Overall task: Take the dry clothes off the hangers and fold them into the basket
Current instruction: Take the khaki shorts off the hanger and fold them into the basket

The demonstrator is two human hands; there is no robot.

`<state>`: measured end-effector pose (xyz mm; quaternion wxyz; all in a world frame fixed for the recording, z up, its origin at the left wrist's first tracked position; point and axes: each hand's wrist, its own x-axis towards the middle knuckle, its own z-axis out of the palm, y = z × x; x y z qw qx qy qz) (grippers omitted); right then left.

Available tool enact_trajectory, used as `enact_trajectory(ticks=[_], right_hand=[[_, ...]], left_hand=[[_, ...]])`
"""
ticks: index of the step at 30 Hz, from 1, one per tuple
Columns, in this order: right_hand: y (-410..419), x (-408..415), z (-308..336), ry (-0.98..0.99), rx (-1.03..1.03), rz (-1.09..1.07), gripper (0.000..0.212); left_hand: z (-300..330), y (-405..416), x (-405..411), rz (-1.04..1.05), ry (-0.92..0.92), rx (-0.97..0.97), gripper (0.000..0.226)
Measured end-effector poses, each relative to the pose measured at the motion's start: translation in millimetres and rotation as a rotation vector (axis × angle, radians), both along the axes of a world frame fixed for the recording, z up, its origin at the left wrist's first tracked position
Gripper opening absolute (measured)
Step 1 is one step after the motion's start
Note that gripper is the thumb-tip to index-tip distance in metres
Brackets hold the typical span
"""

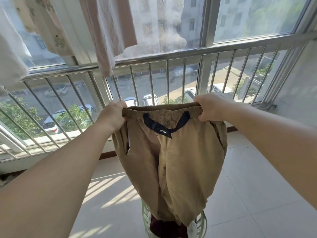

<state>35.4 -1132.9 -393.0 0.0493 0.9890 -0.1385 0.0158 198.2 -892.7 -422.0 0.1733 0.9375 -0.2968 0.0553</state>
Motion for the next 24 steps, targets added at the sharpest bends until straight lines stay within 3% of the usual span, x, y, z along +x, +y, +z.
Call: enact_trajectory(ticks=[5,8,12,15,20,24], right_hand=[[-9,8,-1,-0.192,0.316,-0.291,0.017],[-16,10,-6,-0.389,0.557,-0.409,0.020],[-12,20,-17,-0.518,0.656,-0.532,0.027],[-4,31,-23,-0.557,0.755,-0.610,0.028],[21,48,-25,-0.508,1.044,-0.483,0.038],[44,57,-26,-0.468,1.216,-0.294,0.046]], left_hand=[[2,0,6,0.067,0.122,-0.121,0.018],[2,-1,4,0.104,0.325,-0.345,0.017],[-3,-13,-9,0.184,0.667,-0.672,0.016],[-5,-30,-21,0.255,0.825,-0.818,0.017],[-1,-57,-41,0.246,0.982,-0.951,0.028],[4,-73,-52,0.180,0.969,-0.950,0.014]])
